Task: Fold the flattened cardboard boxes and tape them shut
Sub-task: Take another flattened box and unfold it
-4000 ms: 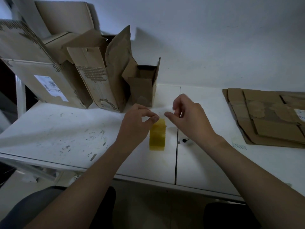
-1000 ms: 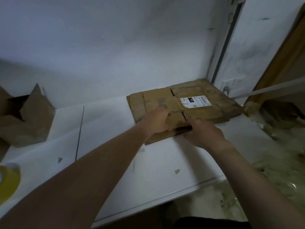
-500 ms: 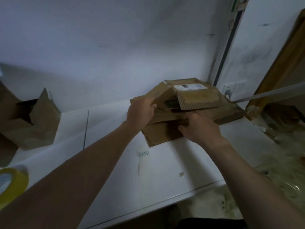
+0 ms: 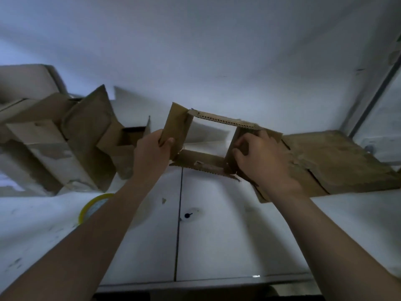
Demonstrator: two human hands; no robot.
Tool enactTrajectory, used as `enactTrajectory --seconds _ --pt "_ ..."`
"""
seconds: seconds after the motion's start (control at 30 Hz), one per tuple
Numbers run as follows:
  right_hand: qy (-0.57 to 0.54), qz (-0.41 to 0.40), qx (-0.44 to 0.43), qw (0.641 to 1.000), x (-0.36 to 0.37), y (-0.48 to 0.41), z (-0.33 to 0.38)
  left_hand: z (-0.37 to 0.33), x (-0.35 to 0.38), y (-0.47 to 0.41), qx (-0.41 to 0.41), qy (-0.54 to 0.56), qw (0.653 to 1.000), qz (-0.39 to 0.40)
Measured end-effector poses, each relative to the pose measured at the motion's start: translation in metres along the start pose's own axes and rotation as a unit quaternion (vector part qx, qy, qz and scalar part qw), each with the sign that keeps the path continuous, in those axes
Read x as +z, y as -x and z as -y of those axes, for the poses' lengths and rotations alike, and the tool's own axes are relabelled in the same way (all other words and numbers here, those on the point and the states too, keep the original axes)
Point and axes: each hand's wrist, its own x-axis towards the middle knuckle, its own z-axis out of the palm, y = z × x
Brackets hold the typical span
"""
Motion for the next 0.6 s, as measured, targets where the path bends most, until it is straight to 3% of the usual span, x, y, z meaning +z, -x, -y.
enactTrajectory --seconds 0.2,0.33,0.5,0.6 --pt "-0.019 -0.116 -0.049 0.992 0.013 -0.004 0.043 0.041 -0.035 0.014 -0.080 0.037 0.996 -0.024" --pt "0.047 -0.201 -0.045 0.977 0.028 0.000 0.040 0.053 -0.036 0.018 -0.087 0.052 0.995 -0.017" --pt "0.104 -0.118 -0.058 0.986 0.029 -0.004 0.033 0.055 -0.037 0.018 -0.074 0.047 0.996 0.005" --pt "0.053 -0.090 -0.059 0.993 0.031 -0.012 0.034 0.052 -0.036 0.017 -0.072 0.050 0.996 -0.005"
